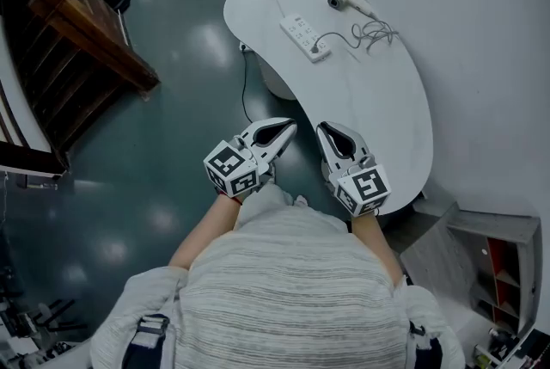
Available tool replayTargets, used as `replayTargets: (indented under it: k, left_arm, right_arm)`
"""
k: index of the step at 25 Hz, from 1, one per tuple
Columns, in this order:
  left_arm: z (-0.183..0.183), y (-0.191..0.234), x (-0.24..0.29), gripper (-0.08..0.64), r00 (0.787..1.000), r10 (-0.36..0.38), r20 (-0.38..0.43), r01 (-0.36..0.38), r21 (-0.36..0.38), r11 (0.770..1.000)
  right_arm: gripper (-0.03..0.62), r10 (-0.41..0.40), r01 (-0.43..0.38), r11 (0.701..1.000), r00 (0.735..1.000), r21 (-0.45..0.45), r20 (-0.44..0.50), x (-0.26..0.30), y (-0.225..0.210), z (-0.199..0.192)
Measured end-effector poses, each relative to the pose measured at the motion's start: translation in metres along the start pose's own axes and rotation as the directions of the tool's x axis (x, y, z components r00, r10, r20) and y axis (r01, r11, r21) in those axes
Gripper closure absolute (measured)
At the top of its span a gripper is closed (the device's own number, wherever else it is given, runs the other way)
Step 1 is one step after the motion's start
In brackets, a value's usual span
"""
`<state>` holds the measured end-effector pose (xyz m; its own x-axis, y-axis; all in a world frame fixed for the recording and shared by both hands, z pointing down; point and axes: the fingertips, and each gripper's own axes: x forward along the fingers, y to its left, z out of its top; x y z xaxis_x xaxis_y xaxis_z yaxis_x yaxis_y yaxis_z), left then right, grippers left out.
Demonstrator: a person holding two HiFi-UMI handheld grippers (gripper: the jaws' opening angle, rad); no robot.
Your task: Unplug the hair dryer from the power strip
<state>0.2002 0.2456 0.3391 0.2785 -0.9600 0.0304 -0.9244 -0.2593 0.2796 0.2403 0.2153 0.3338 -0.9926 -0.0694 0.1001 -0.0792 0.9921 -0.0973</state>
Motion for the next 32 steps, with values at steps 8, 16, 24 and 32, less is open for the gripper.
replayTargets:
  k: [8,16,24,32]
  left_arm:
    - [-0.001,0.055,0.002,0.551,0.999,-0.036,-0.030,0.035,-0.032,0.999]
    - [0.012,0.127,0.008,0.551,0.992,-0.109,-0.069,0.107,-0.027,0.994]
    - [0.016,0.178,0.012,0.551,0.971,-0.209,-0.116,0.210,-0.006,0.978]
    - [0.008,0.204,0.039,0.551,0.962,-0.243,-0.124,0.241,-0.031,0.970]
  right_arm:
    - [0.565,-0.035,0.036,0.999,0.998,0.015,-0.054,0.050,-0.015,-0.007]
    - [0.563,-0.113,0.115,0.993,0.990,0.016,-0.083,0.113,-0.039,-0.010]
    - [0.563,-0.196,0.198,0.980,0.975,0.011,-0.108,0.159,-0.055,-0.014]
    - [0.563,-0.202,0.208,0.978,0.965,0.021,-0.165,0.181,-0.074,-0.026]
